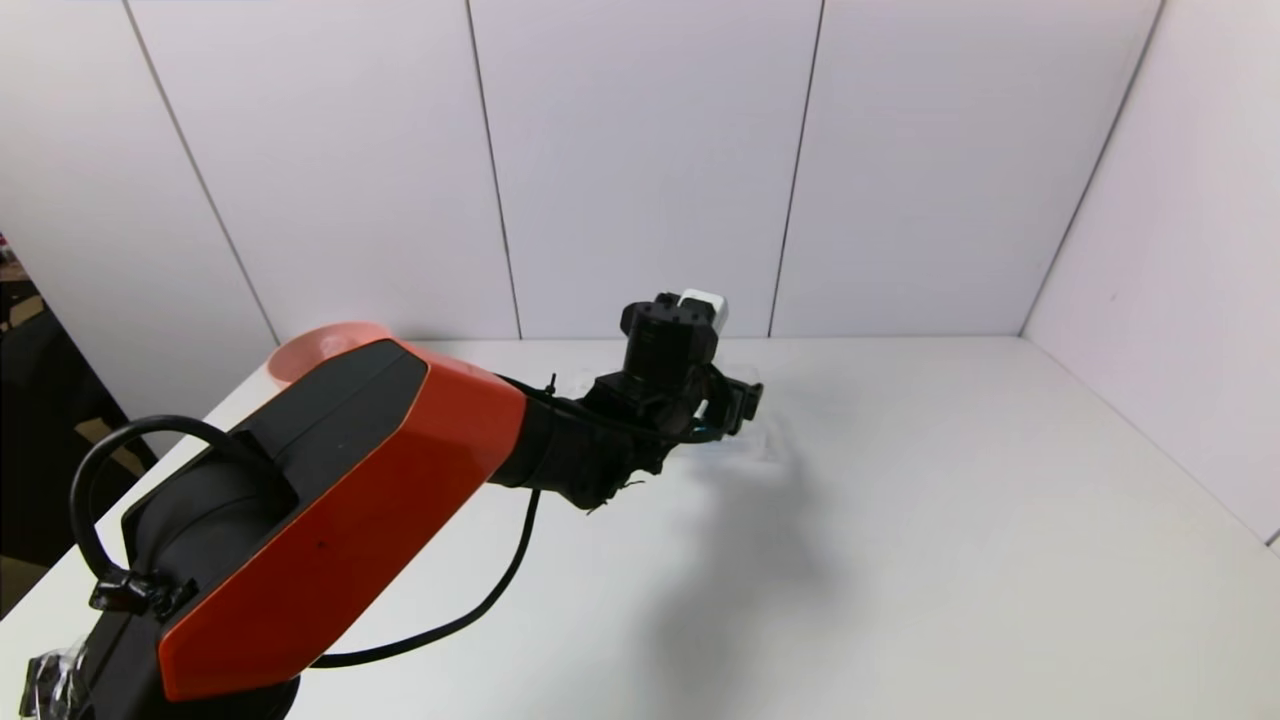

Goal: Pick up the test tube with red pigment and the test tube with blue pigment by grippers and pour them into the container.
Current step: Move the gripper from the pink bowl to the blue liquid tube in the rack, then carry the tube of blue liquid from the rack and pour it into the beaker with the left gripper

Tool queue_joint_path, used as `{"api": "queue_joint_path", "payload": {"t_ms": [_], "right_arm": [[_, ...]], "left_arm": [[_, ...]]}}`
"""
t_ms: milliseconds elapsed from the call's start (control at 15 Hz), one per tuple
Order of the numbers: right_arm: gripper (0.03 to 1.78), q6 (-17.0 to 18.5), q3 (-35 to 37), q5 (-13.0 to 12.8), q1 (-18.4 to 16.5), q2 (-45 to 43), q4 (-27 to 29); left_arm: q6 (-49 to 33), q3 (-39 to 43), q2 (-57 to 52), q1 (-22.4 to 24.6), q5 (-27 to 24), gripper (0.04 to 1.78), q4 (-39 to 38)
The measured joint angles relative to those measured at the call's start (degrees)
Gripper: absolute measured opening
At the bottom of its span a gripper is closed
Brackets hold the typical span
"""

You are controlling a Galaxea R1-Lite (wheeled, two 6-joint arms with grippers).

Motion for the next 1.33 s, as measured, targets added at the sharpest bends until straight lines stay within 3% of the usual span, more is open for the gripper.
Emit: {"api": "queue_joint_path", "payload": {"t_ms": [133, 400, 467, 1333], "right_arm": [[1.77, 0.0, 0.0, 0.0, -0.02, 0.0, 0.0], [1.77, 0.0, 0.0, 0.0, 0.02, 0.0, 0.0], [1.77, 0.0, 0.0, -0.02, 0.02, 0.0, 0.0], [1.77, 0.0, 0.0, 0.0, -0.02, 0.0, 0.0]], "left_arm": [[-0.02, 0.0, -0.09, 0.04, 0.17, 1.25, 0.09], [-0.05, 0.06, -0.26, -0.17, 0.11, 0.54, 0.13], [-0.09, 0.06, -0.33, -0.17, 0.06, 0.47, 0.11], [0.24, 1.79, -2.35, -0.33, 0.17, 0.45, -3.19]]}}
